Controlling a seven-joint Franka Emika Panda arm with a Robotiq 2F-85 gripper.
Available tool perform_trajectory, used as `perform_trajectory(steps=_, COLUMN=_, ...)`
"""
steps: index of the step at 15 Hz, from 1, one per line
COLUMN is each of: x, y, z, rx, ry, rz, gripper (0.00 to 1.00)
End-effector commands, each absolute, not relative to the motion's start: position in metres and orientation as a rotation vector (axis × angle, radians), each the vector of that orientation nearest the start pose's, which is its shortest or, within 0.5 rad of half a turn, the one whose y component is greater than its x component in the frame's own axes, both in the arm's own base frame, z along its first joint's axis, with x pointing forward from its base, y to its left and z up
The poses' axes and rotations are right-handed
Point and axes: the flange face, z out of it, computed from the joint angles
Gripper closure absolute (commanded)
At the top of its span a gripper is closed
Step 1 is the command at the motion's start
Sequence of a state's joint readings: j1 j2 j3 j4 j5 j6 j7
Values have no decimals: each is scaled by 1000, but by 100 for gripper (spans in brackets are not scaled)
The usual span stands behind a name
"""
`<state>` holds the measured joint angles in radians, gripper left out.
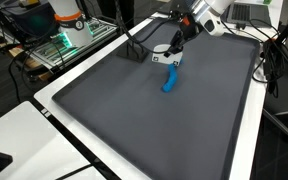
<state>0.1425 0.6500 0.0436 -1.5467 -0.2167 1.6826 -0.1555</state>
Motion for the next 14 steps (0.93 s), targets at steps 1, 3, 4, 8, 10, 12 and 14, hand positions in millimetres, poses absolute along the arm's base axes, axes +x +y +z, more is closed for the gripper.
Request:
perform_trajectory(steps=1, x=629, y=87, z=261, rx=-3151, ry=-712, rz=847, gripper=99)
perform_trajectory(steps=3, x=630, y=85, z=269, rx=-3157, ry=-707, rz=836, gripper=99)
perform_trajectory(steps=4, x=630, y=85, z=272, rx=-3156, ry=-707, rz=828, gripper=99)
perform_trajectory(steps=8, x=632, y=81, z=282, rx=-3155, ry=-704, rz=804, gripper=99)
perform_trajectory(steps=10, x=635, y=77, z=285, rx=-3177, ry=-676, rz=777, gripper=99)
perform_trajectory(steps=12, x=638, y=74, z=285, rx=-3199, ry=-660, rz=749, gripper=99)
perform_trajectory(steps=14, x=641, y=72, z=283, rx=-3206, ry=-651, rz=722, gripper=99)
